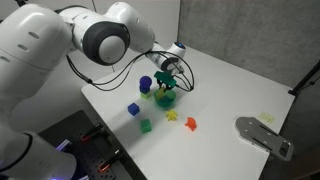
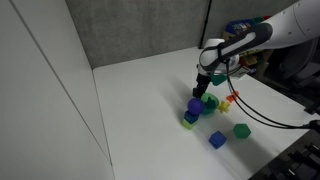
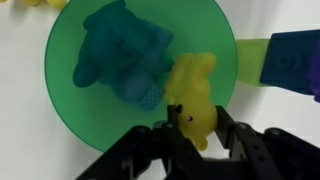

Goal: Remove the yellow toy from the green bowl and put it on the table.

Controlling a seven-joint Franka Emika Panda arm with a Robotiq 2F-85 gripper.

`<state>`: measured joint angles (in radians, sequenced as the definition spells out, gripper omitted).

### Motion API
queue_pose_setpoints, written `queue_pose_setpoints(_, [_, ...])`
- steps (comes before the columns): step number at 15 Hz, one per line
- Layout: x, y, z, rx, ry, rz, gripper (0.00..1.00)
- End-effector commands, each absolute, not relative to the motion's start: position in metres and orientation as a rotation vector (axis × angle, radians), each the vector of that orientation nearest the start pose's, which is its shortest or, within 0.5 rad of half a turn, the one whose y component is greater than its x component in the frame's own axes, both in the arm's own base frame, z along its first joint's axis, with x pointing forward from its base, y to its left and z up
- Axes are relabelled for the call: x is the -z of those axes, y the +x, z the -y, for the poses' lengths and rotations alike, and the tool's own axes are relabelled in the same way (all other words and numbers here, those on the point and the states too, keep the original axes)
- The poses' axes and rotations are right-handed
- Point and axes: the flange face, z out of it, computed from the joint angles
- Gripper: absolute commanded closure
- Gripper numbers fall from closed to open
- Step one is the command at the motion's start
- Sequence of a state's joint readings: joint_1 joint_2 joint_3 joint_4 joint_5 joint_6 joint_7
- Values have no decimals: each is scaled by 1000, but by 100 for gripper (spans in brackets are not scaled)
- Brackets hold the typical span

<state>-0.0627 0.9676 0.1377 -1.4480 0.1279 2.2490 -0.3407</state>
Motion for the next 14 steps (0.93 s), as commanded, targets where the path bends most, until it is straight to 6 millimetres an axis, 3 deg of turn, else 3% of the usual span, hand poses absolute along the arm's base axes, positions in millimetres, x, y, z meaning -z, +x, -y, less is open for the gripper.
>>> queue_pose_setpoints(1, [-120, 698, -39, -184, -2833, 417, 84])
queue_pose_setpoints(10, [-183, 705, -37, -66, -2859, 430, 84])
queue_pose_setpoints(14, [-217, 705, -19, -9, -2896, 401, 84])
